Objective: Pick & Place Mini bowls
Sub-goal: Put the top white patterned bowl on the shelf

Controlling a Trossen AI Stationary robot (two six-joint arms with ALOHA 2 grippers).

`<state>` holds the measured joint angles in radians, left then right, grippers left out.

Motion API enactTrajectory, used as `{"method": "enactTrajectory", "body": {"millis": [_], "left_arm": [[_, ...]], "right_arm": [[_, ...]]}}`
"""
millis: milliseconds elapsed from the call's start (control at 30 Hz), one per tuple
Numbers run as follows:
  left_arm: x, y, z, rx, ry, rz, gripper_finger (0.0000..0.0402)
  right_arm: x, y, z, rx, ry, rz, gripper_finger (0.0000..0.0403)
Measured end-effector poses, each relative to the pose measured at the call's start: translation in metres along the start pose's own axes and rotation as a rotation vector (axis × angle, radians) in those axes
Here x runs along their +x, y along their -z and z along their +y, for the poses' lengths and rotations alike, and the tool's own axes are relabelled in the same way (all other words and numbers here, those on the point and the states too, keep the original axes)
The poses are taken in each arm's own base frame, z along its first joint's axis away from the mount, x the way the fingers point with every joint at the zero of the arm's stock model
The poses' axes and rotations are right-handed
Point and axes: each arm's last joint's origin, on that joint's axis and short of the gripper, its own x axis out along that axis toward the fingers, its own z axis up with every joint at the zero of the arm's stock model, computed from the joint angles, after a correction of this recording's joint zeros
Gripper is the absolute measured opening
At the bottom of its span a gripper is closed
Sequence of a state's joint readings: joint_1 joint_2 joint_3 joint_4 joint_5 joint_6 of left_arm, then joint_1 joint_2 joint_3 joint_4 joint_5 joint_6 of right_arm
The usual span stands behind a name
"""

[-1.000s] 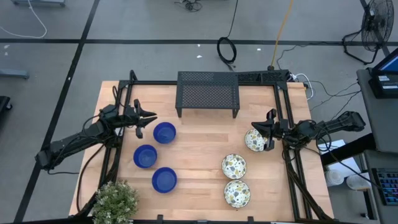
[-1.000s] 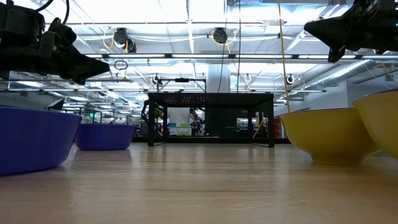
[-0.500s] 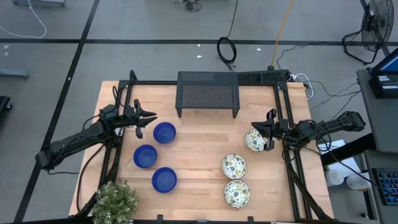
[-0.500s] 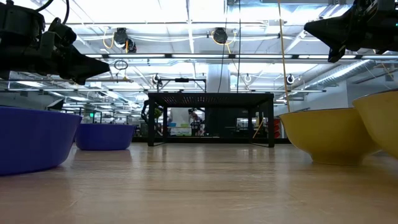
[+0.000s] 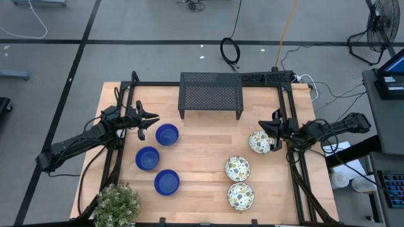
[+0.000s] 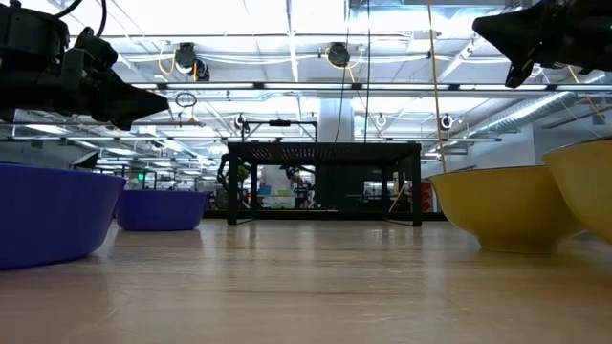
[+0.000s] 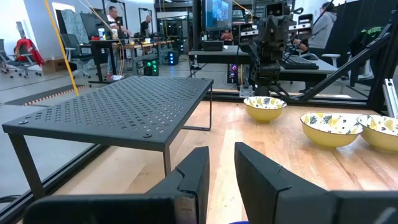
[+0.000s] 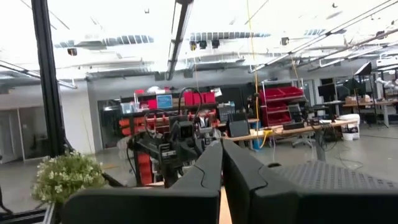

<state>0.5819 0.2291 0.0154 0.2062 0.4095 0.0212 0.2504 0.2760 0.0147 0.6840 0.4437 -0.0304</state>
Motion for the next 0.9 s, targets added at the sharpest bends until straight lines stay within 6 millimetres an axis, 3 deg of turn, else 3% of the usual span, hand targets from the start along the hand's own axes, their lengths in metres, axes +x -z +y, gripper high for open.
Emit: {"method": "enactTrajectory", "body": {"millis": [533, 767, 900], "left_arm": [[0.0, 0.0, 0.0, 0.0, 0.0, 0.0, 0.0081], [0.0, 0.0, 0.0, 0.0, 0.0, 0.0, 0.0081], [0.0, 0.0, 0.0, 0.0, 0.0, 0.0, 0.0081]], "right_arm": [[0.0, 0.021, 0.0, -0.126, -0.004, 0.198, 0.0], [0.004, 0.013, 0.002, -0.149, -0.001, 0.105, 0.0002], [0.007, 0.01, 0.003, -0.073, -0.001, 0.083, 0.0024]]}}
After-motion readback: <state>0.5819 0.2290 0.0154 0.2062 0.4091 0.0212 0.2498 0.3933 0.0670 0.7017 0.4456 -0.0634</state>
